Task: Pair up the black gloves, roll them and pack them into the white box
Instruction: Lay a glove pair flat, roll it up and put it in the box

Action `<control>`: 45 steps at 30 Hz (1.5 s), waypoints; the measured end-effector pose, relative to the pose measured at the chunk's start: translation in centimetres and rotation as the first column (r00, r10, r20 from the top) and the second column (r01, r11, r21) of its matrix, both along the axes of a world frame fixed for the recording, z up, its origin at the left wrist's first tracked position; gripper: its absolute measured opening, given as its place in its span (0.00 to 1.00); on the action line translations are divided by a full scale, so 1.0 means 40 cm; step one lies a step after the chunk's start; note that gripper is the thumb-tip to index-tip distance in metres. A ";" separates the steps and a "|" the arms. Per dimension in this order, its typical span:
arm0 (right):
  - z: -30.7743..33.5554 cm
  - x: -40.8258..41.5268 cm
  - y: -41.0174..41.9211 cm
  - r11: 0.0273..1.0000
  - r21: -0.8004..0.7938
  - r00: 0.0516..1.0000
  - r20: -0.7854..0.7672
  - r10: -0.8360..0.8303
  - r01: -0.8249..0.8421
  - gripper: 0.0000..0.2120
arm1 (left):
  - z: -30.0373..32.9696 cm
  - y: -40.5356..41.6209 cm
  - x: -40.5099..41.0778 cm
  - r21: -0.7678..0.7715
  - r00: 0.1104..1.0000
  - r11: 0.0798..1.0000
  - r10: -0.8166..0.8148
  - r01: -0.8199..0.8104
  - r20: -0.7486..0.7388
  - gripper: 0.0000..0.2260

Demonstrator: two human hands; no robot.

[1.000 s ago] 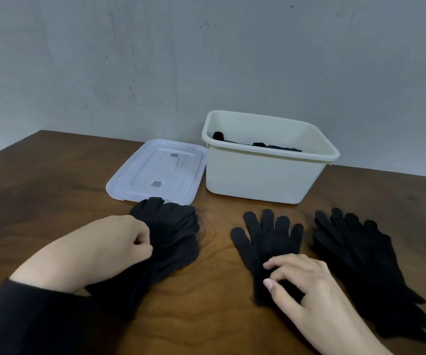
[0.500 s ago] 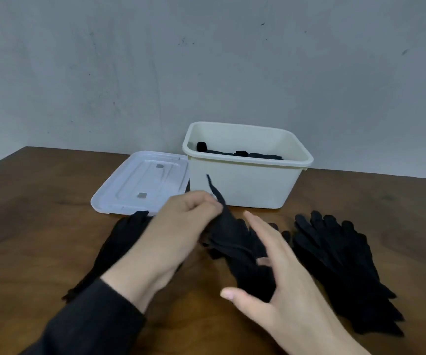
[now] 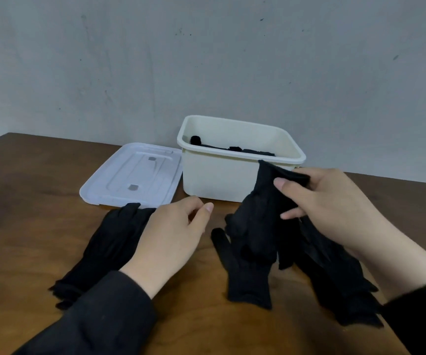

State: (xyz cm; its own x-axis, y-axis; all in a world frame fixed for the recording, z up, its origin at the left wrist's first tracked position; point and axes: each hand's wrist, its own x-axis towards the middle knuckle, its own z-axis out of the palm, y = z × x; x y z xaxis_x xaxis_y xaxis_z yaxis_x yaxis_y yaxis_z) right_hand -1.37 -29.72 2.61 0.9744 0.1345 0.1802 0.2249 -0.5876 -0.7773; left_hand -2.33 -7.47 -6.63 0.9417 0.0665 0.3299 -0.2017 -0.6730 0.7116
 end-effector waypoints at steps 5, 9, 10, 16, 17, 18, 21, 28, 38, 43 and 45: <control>-0.001 0.023 0.001 0.996 0.050 0.973 0.212 -0.087 0.078 0.06 | -0.022 0.006 0.013 0.086 0.998 0.996 -0.004 0.010 -0.068 0.11; -0.135 -0.046 -0.001 0.999 0.013 0.966 0.253 -0.045 0.043 0.13 | -0.021 0.014 0.012 0.180 0.986 0.975 -0.109 0.131 -0.127 0.05; -0.189 -0.070 -0.005 1.000 -0.027 0.981 0.194 -0.006 0.012 0.16 | -0.020 0.017 0.009 0.222 0.971 0.954 -0.168 0.204 -0.170 0.04; -0.348 -0.126 -0.022 0.941 -0.265 0.975 0.015 0.223 -0.211 0.16 | -0.040 -0.005 0.002 0.537 0.871 0.693 -0.311 0.482 -0.381 0.22; -0.347 -0.124 -0.021 0.942 -0.260 0.974 0.020 0.227 -0.214 0.16 | -0.043 -0.007 0.001 0.543 0.877 0.695 -0.302 0.471 -0.374 0.22; -0.346 -0.122 -0.022 0.940 -0.263 0.972 0.028 0.234 -0.218 0.16 | -0.044 -0.009 0.000 0.546 0.882 0.699 -0.298 0.462 -0.365 0.23; -0.343 -0.126 -0.025 0.916 -0.310 0.962 0.016 0.272 -0.254 0.19 | -0.039 -0.008 -0.002 0.528 0.886 0.715 -0.326 0.459 -0.329 0.23; -0.329 -0.112 -0.089 0.900 -0.389 0.974 0.033 0.226 -0.196 0.21 | -0.038 -0.013 -0.006 0.532 0.792 0.590 -0.501 0.607 -0.349 0.22; -0.328 -0.090 -0.055 0.750 -0.623 0.945 0.052 0.322 -0.221 0.26 | -0.054 -0.003 0.003 0.531 0.766 0.553 -0.492 0.642 -0.414 0.25; -0.335 -0.086 -0.033 0.784 -0.602 0.958 0.108 0.267 -0.150 0.20 | -0.057 -0.011 -0.008 0.533 0.786 0.578 -0.471 0.618 -0.400 0.31; -0.325 -0.090 -0.027 0.807 -0.574 0.962 0.119 0.245 -0.135 0.19 | -0.064 -0.019 -0.014 0.531 0.824 0.631 -0.471 0.565 -0.316 0.25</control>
State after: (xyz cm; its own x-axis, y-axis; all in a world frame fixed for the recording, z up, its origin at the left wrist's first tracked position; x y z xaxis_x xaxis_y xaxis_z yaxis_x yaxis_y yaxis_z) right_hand -4.99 -30.78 -10.39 0.8767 0.4443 0.1847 0.4797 -0.8364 -0.2653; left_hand -2.90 -8.24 -9.19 0.7965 -0.6047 -0.0031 -0.5824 -0.7684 0.2654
